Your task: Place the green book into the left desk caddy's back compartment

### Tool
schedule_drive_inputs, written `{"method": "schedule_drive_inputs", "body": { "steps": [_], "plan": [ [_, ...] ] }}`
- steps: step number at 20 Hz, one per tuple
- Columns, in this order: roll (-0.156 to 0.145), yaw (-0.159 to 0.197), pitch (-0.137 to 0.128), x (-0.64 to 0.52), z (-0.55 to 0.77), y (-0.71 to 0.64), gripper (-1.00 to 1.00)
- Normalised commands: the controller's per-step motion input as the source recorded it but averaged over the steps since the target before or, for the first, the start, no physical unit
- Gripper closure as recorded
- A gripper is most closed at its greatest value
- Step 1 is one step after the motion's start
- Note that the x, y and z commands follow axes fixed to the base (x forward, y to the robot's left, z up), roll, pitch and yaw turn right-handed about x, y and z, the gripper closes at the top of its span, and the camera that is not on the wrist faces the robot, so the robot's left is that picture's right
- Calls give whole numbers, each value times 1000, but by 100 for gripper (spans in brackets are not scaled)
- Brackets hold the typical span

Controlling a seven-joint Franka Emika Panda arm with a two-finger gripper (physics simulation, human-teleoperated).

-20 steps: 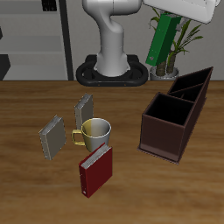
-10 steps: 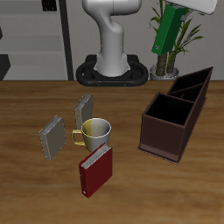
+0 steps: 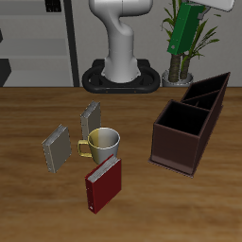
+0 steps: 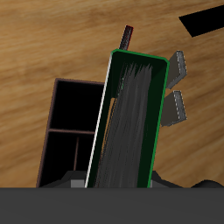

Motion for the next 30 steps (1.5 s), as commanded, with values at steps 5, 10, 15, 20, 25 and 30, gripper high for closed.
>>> {"method": "schedule_drive_inputs", "body": {
  "steps": [5, 10, 15, 20, 25, 30],
  "plan": [
    [-14, -30, 19, -176, -180, 136, 100],
    [13, -13, 20, -94, -110, 160, 100],
    [57, -20, 26, -147, -166, 279, 100],
    [50, -35, 28, -103, -132, 284, 100],
    [53, -34, 23, -119, -181, 336, 100],
    [82, 9, -8, -152, -114, 343, 100]
  ]
}}
